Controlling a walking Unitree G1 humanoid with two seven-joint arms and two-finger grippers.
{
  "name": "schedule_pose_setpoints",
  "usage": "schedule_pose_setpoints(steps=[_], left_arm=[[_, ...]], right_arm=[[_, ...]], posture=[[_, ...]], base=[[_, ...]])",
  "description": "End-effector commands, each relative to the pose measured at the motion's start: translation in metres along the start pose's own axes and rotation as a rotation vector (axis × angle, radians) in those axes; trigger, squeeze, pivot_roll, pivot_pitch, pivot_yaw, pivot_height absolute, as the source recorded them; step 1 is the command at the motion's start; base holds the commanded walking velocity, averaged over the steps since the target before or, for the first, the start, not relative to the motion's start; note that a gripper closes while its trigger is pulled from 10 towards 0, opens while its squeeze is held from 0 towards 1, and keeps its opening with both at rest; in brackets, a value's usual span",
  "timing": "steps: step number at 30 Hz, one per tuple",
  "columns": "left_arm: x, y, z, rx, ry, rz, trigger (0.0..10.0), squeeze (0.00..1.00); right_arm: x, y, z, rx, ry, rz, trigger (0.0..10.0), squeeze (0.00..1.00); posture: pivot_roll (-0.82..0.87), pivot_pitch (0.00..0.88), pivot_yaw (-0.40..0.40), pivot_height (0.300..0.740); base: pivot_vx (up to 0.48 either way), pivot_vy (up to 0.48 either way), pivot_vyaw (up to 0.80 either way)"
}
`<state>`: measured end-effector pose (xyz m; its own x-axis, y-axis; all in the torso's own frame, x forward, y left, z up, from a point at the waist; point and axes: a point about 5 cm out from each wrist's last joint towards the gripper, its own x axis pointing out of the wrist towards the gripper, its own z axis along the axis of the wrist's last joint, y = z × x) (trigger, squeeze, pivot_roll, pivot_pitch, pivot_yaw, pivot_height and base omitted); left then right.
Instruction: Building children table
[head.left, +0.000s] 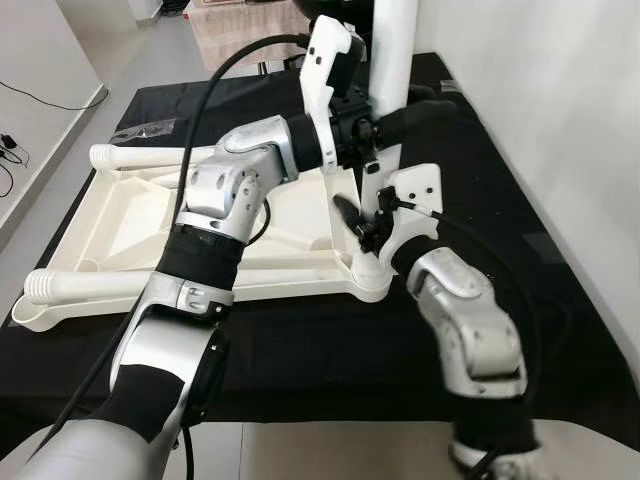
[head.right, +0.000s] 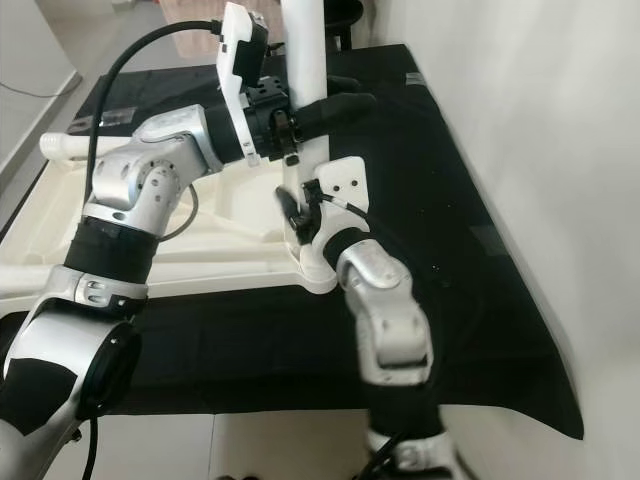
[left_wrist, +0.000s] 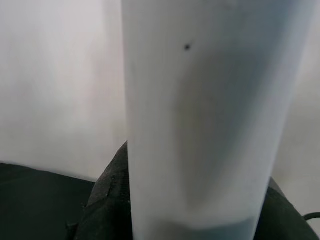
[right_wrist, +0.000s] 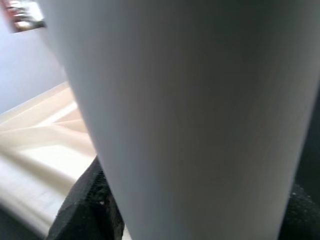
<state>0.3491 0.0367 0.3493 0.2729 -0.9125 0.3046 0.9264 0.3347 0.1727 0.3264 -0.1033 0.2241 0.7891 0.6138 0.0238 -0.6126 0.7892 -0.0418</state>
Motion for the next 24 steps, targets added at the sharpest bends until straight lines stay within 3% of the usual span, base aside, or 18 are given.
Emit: schedule_pose_setpoints(steps=[1,3,4,5,6,16,17,24], left_arm=[[0.004,-0.005,-0.013,-0.024,0.055,-0.003,0.0,0.0],[0.004,-0.005,-0.012,-0.023,0.055,-0.005,0.0,0.0],[0.004,-0.006,-0.012,-0.024,0.055,-0.012,0.0,0.0],[0.005,-0.007,-0.012,-0.025,0.056,-0.016,0.0,0.0],[0.006,-0.008,-0.012,-0.026,0.056,-0.026,0.0,0.0],[0.009,-0.015,-0.01,-0.026,0.052,-0.049,0.0,0.0],[0.01,-0.016,-0.009,-0.027,0.051,-0.052,0.0,0.0],[0.016,-0.026,0.001,-0.014,0.039,-0.065,0.0,0.0]], right_arm=[[0.011,0.011,0.002,0.028,-0.006,0.271,10.0,1.0],[0.01,0.008,0.003,0.025,-0.007,0.295,10.0,1.0],[0.011,0.0,0.004,0.008,0.003,0.348,10.0,0.27],[0.011,-0.004,0.005,-0.005,0.01,0.378,10.0,0.27],[0.013,-0.014,0.005,-0.05,0.03,0.448,10.0,0.0],[0.025,-0.026,-0.005,-0.046,0.123,0.593,10.0,0.0],[0.026,-0.027,-0.005,-0.041,0.12,0.603,0.0,0.0],[0.029,-0.032,-0.005,-0.032,0.103,0.656,0.0,0.0]], posture=[[-0.05,0.156,0.082,0.74],[-0.04,0.156,0.083,0.74],[-0.04,0.158,0.084,0.74],[-0.04,0.158,0.084,0.74],[-0.04,0.161,0.083,0.74],[-0.02,0.165,0.078,0.74],[-0.02,0.164,0.074,0.74],[-0.01,0.164,0.068,0.74]], base=[[0.0,0.0,0.0],[0.0,0.0,0.0],[0.0,0.0,0.0],[0.0,0.0,0.0],[0.0,0.0,0.0],[0.0,0.0,0.0],[0.0,0.0,0.0],[0.0,0.0,0.0]])
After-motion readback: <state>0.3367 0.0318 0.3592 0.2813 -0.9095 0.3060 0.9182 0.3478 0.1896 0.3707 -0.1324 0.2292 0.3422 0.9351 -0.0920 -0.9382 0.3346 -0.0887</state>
